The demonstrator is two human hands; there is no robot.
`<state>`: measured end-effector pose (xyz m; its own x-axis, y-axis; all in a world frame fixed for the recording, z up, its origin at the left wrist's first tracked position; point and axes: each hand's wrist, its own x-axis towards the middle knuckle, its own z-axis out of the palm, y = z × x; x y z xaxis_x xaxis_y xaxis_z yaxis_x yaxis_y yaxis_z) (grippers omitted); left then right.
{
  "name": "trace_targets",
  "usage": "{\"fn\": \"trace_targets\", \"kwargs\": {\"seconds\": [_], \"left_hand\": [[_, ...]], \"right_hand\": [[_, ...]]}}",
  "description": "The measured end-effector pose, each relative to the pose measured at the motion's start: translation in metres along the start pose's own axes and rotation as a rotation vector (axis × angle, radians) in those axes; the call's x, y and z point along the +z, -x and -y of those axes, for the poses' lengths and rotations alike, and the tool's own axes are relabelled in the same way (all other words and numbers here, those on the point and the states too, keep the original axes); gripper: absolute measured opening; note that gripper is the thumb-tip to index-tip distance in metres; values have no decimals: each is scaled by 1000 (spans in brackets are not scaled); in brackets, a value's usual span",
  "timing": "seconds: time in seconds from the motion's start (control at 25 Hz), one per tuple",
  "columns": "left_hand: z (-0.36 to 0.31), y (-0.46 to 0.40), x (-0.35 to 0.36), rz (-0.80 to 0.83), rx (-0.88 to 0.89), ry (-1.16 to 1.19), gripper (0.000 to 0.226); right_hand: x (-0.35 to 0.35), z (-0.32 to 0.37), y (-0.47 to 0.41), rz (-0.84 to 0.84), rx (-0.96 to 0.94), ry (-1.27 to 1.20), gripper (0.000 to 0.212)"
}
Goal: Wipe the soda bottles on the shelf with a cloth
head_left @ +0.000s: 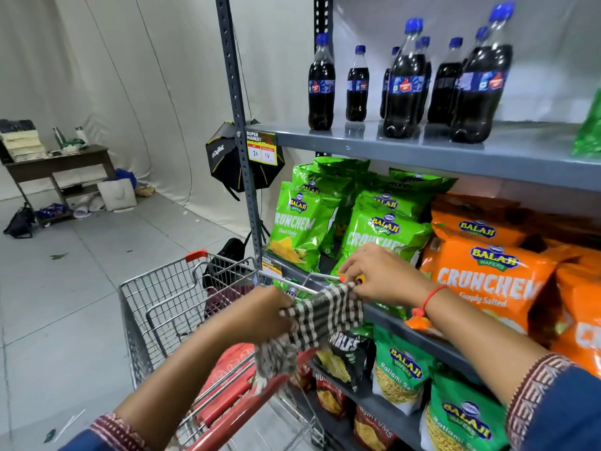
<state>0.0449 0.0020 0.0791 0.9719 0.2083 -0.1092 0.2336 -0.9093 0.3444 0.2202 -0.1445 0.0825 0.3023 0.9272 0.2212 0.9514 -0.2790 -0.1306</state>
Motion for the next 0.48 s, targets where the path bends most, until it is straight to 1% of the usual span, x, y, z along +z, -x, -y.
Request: {"fn": "trace_targets", "kwargs": {"seconds": [0.12, 0.2, 0.28, 0.36, 0.4, 0.44, 0.48], "left_hand": [[-11, -14, -37, -33, 152, 78, 18], [-19, -25, -54, -51, 201, 203, 20], [-36, -36, -63, -64, 239, 346, 15], [-63, -49, -70, -65, 315, 567, 6], [-78, -56, -73, -77, 353, 690, 11], [-93, -65, -77, -114, 402, 799, 13], [-106, -75, -83, -175, 441, 863, 11]], "right_hand": [[-56, -10, 8, -93, 66, -201, 8], [-91, -11, 15, -123, 132, -377, 7], [-120, -9, 18, -166, 141, -458, 11], [-144, -4, 16, -205, 141, -413, 6], [-155, -1, 15, -214, 146, -352, 8], [-166, 0, 12, -222, 153, -286, 11], [-175, 1, 10, -247, 172, -218, 11]]}}
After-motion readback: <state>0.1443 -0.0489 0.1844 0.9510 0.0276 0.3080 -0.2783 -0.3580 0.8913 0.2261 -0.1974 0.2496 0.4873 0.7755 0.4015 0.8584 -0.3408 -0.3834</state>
